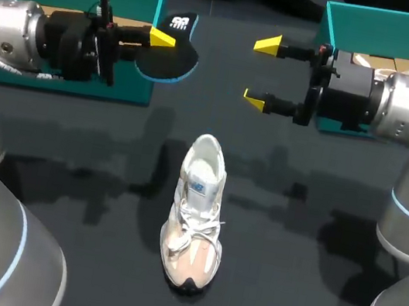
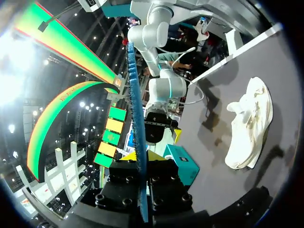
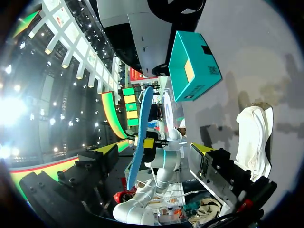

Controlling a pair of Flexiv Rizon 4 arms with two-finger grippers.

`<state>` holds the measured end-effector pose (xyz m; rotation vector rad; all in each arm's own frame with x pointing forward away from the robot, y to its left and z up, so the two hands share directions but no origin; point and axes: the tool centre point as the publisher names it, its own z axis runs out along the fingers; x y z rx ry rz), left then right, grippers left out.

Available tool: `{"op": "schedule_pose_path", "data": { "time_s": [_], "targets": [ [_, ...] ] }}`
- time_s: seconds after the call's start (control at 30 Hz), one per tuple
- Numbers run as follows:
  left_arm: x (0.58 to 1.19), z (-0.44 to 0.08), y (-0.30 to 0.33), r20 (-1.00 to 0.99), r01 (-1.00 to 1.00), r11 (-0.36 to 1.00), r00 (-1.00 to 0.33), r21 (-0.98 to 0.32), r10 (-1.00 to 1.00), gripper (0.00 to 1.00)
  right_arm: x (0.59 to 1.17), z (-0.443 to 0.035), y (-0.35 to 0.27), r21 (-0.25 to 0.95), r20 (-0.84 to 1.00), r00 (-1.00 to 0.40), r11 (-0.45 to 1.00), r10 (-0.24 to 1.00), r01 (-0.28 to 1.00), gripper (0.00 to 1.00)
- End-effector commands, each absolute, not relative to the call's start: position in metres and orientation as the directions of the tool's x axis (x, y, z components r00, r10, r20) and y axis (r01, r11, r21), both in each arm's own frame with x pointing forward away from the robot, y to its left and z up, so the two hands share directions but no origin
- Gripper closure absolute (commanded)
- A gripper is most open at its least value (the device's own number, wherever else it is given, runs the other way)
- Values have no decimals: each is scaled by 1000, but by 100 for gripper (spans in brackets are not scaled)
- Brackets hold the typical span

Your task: Take the shoe out of the shoebox, open the shoe tongue, remove and reinsert the insole, then place the shoe into the shoebox

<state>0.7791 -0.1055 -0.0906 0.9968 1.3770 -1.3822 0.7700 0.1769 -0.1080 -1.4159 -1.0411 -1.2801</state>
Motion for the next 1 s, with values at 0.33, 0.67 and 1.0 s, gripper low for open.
{"op": "schedule_pose_path", "data": {
  "time_s": [0.33,0.67,1.0],
  "targets": [
    [776,-96,-117,-995,992,83,-91,-94,-45,100,770,-108,180,-96,995,99,-211,6,973,0],
    [786,-105,-135,-999,993,109,-42,-42,-5,100,765,-112,191,-60,997,66,-151,32,987,0],
    [793,-115,-151,-999,992,123,38,41,26,100,751,-108,214,-32,998,37,-82,57,996,0]
  ]
}}
